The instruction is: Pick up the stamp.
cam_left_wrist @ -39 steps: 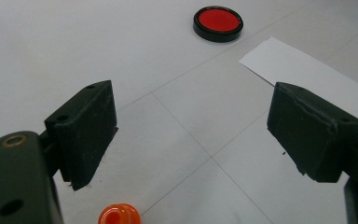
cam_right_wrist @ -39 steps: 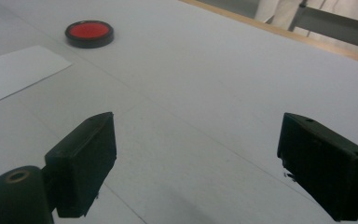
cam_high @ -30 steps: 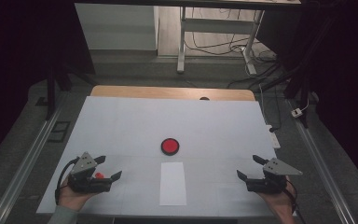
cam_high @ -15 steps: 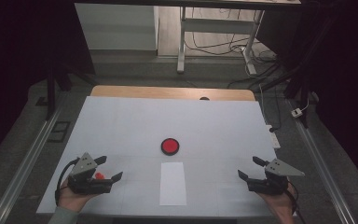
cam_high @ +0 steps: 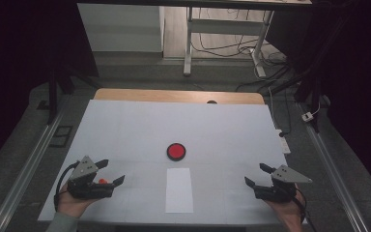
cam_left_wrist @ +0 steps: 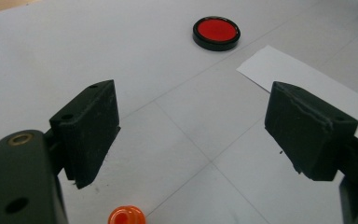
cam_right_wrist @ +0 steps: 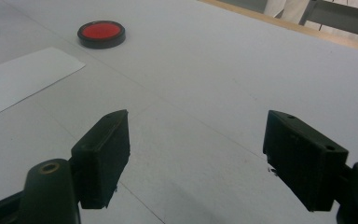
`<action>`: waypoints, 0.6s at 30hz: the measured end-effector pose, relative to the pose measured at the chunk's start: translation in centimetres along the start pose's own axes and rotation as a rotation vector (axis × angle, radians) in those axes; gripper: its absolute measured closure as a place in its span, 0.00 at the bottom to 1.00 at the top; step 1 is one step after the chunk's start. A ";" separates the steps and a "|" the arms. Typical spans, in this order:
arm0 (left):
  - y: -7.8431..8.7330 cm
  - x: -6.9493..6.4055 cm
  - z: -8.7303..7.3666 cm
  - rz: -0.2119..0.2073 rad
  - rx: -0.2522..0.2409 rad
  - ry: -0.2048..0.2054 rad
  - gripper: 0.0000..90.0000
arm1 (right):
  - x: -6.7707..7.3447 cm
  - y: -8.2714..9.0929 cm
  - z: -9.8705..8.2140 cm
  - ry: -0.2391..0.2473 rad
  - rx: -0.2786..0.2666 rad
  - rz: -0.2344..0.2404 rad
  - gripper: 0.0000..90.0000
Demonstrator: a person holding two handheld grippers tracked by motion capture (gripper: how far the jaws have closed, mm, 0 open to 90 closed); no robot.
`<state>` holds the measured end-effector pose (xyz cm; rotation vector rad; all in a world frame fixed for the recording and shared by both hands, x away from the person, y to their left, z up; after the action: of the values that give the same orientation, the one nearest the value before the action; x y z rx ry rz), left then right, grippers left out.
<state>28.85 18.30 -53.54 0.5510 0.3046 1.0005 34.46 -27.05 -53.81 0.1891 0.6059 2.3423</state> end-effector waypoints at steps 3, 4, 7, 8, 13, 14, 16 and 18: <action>0.0 0.7 -0.2 0.010 0.013 0.015 0.22 | 0.0 -0.2 -0.1 -0.002 0.001 0.003 0.26; 0.0 0.7 -0.2 0.010 0.013 0.015 0.22 | 0.0 -0.3 -0.1 -0.001 0.004 0.004 0.26; 0.1 1.7 -0.8 0.025 0.030 0.036 0.24 | 0.0 -0.3 -0.2 0.003 0.009 0.000 0.26; 0.2 1.9 -0.9 0.029 0.033 0.036 0.25 | 0.0 -0.3 -0.3 0.006 0.012 -0.004 0.26; 0.0 2.6 -2.2 0.040 0.068 0.041 0.28 | 0.1 -0.1 -0.4 0.006 0.020 -0.009 0.26; 0.0 2.7 -2.5 0.041 0.078 0.042 0.28 | 0.1 -0.1 -0.5 0.007 0.021 -0.010 0.26; -0.1 3.1 -3.0 0.054 0.097 0.042 0.28 | 0.1 -0.1 -0.6 0.008 0.025 -0.015 0.26; -0.2 3.3 -3.4 0.060 0.114 0.040 0.29 | 0.0 -0.2 -0.6 0.006 0.027 -0.013 0.26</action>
<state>29.01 22.07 -56.45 0.6467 0.3841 1.0573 34.36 -27.14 -54.44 0.1899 0.6397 2.3244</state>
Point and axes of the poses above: each handheld gripper's, and its own axes: y roughly backward along the jaws, z roughly out of its top, x roughly to its left, the point moved 10 cm from there along -y, roughly forward along the jaws, and after that the axes turned 7 degrees about z, right-handed, at the moved point
